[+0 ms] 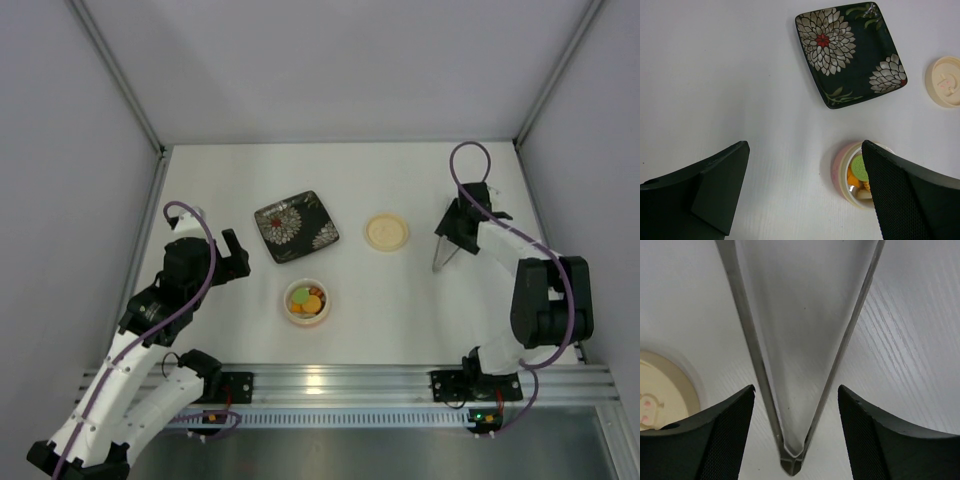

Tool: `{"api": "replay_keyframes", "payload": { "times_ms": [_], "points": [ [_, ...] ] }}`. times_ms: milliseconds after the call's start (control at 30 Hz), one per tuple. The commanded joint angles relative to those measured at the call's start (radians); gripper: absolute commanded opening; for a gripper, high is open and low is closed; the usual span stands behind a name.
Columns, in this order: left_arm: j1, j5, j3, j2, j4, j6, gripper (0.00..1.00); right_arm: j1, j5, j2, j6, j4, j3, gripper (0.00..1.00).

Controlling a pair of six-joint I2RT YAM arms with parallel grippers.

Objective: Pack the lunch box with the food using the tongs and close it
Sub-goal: Place the clamp at the center of the board, then pick up the box lid from the center of the board.

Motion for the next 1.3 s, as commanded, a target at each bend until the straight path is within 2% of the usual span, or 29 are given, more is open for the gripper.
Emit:
{"api": "replay_keyframes", "payload": {
  "times_ms": [0,267,500,633,700,833,867,1067,1267],
  "points": [
    [-0.004,-0.007,-0.005,-0.004,0.006,0.0,0.99,-0.01,-0.04,0.018,-0.022,0.092,-0.027,0.67],
    [-0.006,-0.008,-0.005,-0.004,0.007,0.0,0.99,-0.012,-0.046,0.044,-0.034,0.096,-0.05,0.71],
    [-0.006,-0.007,-0.005,0.002,0.007,0.0,0.99,0.004,-0.043,-0.114,-0.051,0.024,-0.024,0.72],
    [-0.004,-0.007,-0.005,-0.001,0.006,-0.002,0.99,0.091,-0.046,-0.194,-0.057,-0.038,0.025,0.72],
    [-0.006,-0.01,-0.005,-0.002,0.006,-0.002,0.99,0.147,-0.02,-0.18,-0.063,-0.058,0.08,0.72],
    [-0.004,-0.014,-0.005,-0.002,0.004,-0.004,0.99,0.263,-0.004,-0.039,-0.051,-0.083,0.165,0.62],
    [-0.006,-0.014,-0.003,-0.004,0.004,-0.004,0.99,0.272,-0.004,-0.016,-0.04,-0.071,0.177,0.54],
    [-0.006,-0.014,-0.005,-0.002,0.006,-0.002,0.99,0.292,0.003,0.111,-0.016,-0.013,0.193,0.4],
    [-0.006,-0.014,-0.005,0.001,0.004,-0.002,0.99,0.292,0.025,0.188,-0.023,0.004,0.217,0.37]
  ]
}}
